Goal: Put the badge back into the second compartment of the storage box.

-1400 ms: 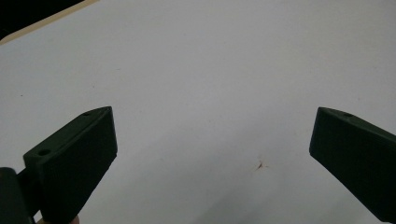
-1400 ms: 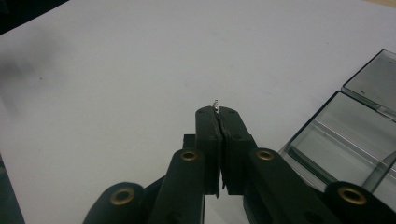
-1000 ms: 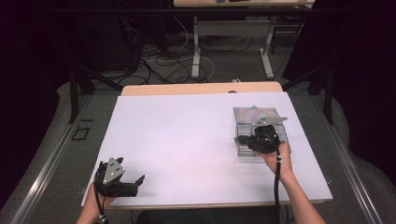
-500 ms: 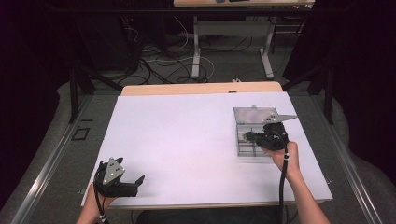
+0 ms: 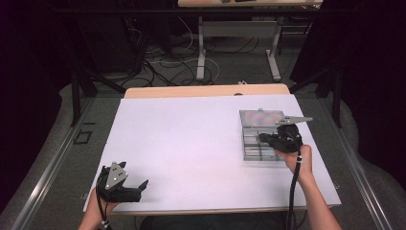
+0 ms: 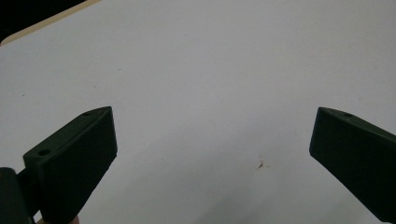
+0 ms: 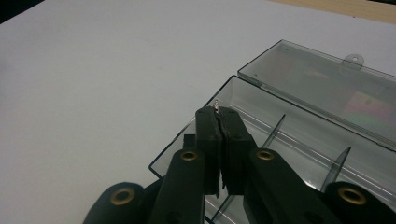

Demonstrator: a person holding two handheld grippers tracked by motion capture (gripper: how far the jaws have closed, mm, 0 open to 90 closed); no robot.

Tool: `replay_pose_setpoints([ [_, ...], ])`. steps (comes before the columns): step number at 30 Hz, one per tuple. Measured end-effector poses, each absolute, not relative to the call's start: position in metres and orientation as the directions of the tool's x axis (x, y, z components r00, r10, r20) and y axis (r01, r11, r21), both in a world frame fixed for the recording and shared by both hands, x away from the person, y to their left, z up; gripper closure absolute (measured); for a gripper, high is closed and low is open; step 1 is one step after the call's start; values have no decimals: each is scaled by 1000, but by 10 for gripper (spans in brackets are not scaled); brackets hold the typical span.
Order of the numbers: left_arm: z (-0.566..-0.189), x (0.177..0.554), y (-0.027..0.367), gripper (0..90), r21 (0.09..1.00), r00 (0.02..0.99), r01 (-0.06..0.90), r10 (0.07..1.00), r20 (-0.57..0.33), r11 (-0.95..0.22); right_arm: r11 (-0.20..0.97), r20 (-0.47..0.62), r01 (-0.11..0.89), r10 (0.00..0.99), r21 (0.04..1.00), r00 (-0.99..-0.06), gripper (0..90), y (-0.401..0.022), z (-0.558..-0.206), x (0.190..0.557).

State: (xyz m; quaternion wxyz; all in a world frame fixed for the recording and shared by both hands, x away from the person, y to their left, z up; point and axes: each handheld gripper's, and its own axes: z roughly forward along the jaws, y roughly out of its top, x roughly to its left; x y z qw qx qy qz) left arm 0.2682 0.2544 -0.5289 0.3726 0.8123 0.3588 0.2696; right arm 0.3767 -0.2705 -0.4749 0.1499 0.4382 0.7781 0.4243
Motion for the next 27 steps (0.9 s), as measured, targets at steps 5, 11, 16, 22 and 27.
replay_pose_setpoints([
  [5, -529, 268, 255, 9, 796, 599, 386, 783, 168, -466, 249, 133, 552, 817, 796, -561, 880, -276, -475, 378],
  [11, -529, 268, 255, 9, 796, 599, 385, 783, 169, -467, 241, 129, 549, 825, 800, -551, 880, -280, -475, 378],
  [16, -529, 268, 255, 9, 798, 598, 384, 784, 169, -465, 232, 118, 546, 839, 805, -531, 880, -283, -475, 378],
  [22, -529, 268, 254, 9, 798, 598, 384, 783, 168, -465, 218, 112, 546, 854, 809, -508, 880, -287, -476, 379],
  [27, -529, 268, 255, 9, 795, 599, 385, 782, 171, -469, 222, 85, 533, 867, 817, -491, 879, -289, -477, 381],
])
